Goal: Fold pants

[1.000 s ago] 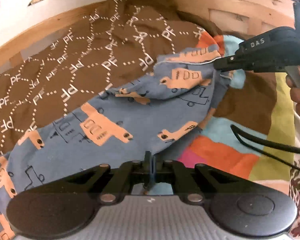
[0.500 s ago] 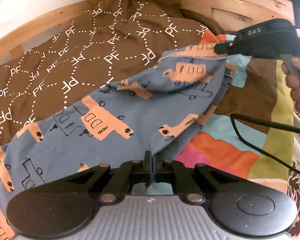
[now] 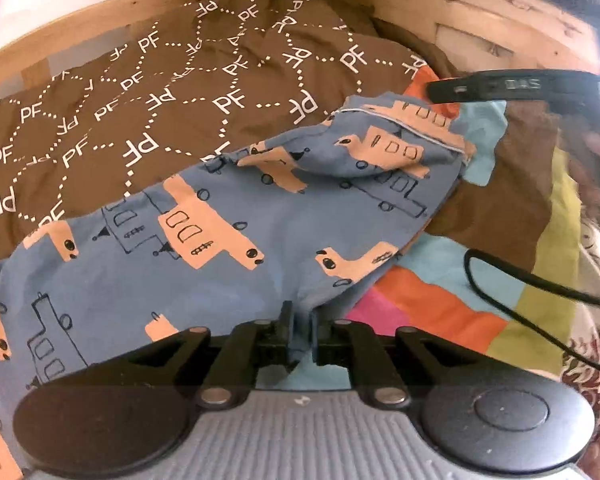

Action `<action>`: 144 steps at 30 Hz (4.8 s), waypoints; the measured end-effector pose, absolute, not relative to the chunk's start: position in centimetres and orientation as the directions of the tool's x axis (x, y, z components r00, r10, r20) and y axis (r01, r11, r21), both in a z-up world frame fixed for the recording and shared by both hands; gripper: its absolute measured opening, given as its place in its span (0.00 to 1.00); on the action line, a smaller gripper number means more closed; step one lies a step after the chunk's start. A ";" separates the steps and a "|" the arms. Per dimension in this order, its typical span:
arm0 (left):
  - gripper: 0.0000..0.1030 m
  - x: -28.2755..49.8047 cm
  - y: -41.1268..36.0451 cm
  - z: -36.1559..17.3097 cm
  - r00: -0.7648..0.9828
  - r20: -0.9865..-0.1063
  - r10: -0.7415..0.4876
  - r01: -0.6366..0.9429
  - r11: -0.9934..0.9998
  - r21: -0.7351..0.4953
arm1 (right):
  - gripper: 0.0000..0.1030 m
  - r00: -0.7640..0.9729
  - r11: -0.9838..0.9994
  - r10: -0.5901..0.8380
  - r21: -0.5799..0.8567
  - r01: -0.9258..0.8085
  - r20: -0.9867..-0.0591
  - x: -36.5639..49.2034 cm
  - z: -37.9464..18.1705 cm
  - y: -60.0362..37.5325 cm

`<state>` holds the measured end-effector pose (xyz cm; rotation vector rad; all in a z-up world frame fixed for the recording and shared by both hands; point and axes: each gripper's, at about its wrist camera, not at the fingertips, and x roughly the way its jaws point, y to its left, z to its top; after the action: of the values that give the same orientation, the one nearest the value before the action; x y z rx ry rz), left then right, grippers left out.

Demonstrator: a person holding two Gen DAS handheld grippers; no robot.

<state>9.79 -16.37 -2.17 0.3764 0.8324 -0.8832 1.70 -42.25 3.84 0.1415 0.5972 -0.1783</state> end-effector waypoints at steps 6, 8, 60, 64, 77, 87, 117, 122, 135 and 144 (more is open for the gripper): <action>0.53 9.0 -15.3 -1.7 0.355 -0.751 -0.557 0.802 0.595 -0.062 | 0.53 0.759 0.997 0.007 -0.054 -0.055 -0.651 8.1 4.5 -41.4; 0.53 9.0 -14.9 -1.5 0.362 -0.745 -0.560 0.795 0.603 -0.067 | 0.46 0.723 0.997 0.016 -0.047 -0.067 -0.691 9.7 4.1 -41.9; 0.70 26.2 -2.8 1.8 0.559 -0.802 -0.211 0.555 0.814 0.173 | 0.93 0.624 0.871 0.331 -0.026 -0.491 -0.708 12.0 1.0 -27.3; 0.41 26.6 -3.4 1.4 0.521 -0.824 -0.222 0.596 0.786 0.166 | 0.94 0.603 0.854 0.342 -0.030 -0.519 -0.721 12.1 0.2 -25.8; 0.06 26.6 -6.0 -0.2 0.621 -0.777 -0.102 0.548 0.766 0.337 | 0.99 0.624 0.895 0.224 -0.095 -0.435 -0.749 10.8 -2.3 -25.3; 0.62 19.6 -5.8 2.4 0.734 -0.654 -0.184 0.508 0.787 0.349 | 0.99 0.736 0.940 0.113 -0.167 -0.296 -0.667 5.5 -1.0 -27.6; 0.90 16.2 -27.1 0.7 0.556 -0.706 -0.439 0.787 0.551 0.277 | 0.91 0.751 0.880 0.046 0.383 0.283 -0.659 -0.4 0.8 -44.4; 0.90 17.1 -29.5 -1.6 0.561 -0.727 -0.395 0.783 0.539 0.310 | 0.86 0.755 0.801 0.074 0.490 0.344 -0.652 -0.6 0.1 -45.1; 0.90 18.8 -29.1 0.3 0.516 -0.738 -0.435 0.760 0.629 0.160 | 0.24 0.760 0.468 -0.070 0.652 0.597 -0.646 -2.5 -2.0 -47.0; 0.82 19.4 -29.9 5.0 0.348 -0.760 -0.549 0.779 0.621 -0.092 | 0.15 0.800 0.855 -0.199 0.299 0.424 -0.565 -1.9 1.2 -41.2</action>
<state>19.41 -29.94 5.04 0.3094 0.8489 -0.8785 -1.85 -41.22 1.19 0.4313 0.5482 -0.3455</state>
